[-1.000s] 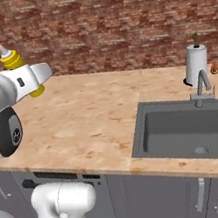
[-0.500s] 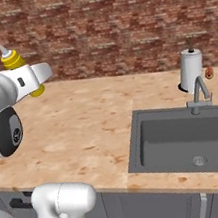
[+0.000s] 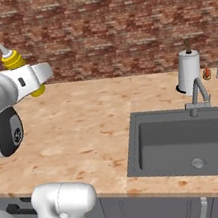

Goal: Move the mustard and shaker from the cabinet to the dining counter.

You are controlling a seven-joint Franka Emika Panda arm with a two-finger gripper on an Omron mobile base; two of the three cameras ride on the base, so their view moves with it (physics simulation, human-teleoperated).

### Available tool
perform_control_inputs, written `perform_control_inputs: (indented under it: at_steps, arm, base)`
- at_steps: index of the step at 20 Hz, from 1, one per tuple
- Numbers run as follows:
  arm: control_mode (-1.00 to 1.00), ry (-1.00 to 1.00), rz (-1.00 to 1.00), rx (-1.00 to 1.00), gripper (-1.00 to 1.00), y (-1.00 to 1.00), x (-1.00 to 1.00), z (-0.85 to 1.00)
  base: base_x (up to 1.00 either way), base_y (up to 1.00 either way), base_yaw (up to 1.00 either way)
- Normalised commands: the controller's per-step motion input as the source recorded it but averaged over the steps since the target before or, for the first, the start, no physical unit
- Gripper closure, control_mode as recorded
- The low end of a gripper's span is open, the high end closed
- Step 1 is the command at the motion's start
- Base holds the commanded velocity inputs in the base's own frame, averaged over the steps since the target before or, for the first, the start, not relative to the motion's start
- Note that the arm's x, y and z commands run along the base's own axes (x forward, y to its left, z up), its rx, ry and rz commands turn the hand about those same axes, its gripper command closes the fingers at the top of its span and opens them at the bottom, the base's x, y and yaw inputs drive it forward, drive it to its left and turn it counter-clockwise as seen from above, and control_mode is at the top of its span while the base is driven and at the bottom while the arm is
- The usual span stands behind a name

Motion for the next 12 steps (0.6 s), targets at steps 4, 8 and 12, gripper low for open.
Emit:
perform_control_inputs:
  at_steps: [4, 8, 12]
  arm:
    - [1.0, 0.0, 0.0, 0.0, 1.0, 0.0, 0.0, 0.0]
    - [-1.0, 0.06, 0.0, 0.0, 1.0, 0.04, 0.32, -0.19]
    - [-1.0, 0.25, 0.02, -0.01, 1.0, 0.26, 0.94, -0.39]
  base:
    - [0.0, 0.0, 0.0]
    - [0.0, 0.0, 0.0]
    - [0.0, 0.0, 0.0]
